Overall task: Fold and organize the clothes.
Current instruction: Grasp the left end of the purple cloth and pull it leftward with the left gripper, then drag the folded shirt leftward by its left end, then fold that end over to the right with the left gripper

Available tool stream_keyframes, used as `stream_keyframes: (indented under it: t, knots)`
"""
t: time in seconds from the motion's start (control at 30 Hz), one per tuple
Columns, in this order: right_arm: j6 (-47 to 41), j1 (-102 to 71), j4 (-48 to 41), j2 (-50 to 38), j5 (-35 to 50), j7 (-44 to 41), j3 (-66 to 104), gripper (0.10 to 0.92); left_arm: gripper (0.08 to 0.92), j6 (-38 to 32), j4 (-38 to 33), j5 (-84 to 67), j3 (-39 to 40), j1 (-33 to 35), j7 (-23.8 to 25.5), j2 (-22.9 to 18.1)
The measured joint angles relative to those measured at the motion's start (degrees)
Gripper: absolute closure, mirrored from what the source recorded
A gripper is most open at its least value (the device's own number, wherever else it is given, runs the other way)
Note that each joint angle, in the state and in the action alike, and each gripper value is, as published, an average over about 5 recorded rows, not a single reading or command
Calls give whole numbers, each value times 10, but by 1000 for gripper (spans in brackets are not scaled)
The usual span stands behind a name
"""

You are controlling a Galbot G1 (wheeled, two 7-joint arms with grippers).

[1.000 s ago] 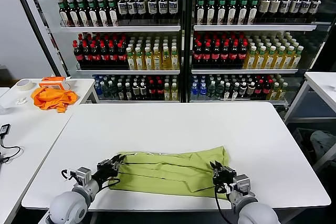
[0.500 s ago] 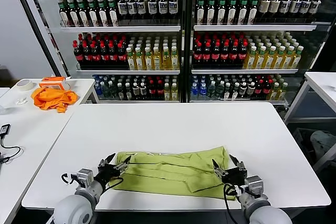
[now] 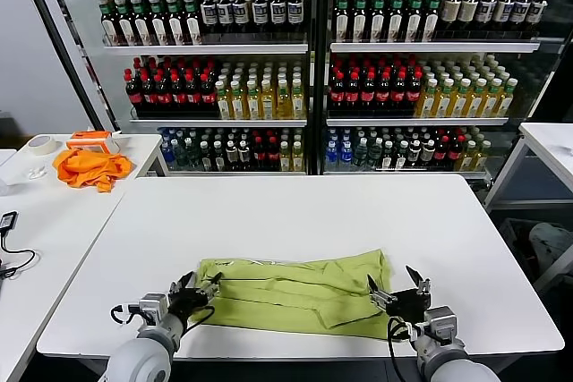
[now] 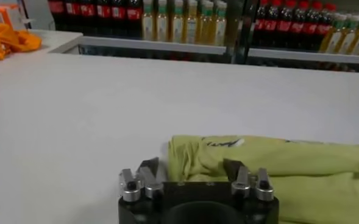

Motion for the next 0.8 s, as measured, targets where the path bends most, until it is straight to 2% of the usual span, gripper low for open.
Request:
stream_keyframes:
  t: [0.57, 0.67, 0.8]
  knots:
    - [3, -11, -3, 11, -14, 2, 1, 203, 867, 4, 3, 8, 19, -10, -15, -20]
    - [3, -11, -2, 10, -16, 2, 2, 203, 903, 4, 3, 15, 24, -12, -14, -26]
    - [3, -9, -1, 7, -17, 3, 5, 203, 903, 9, 0, 42, 23, -9, -14, -29]
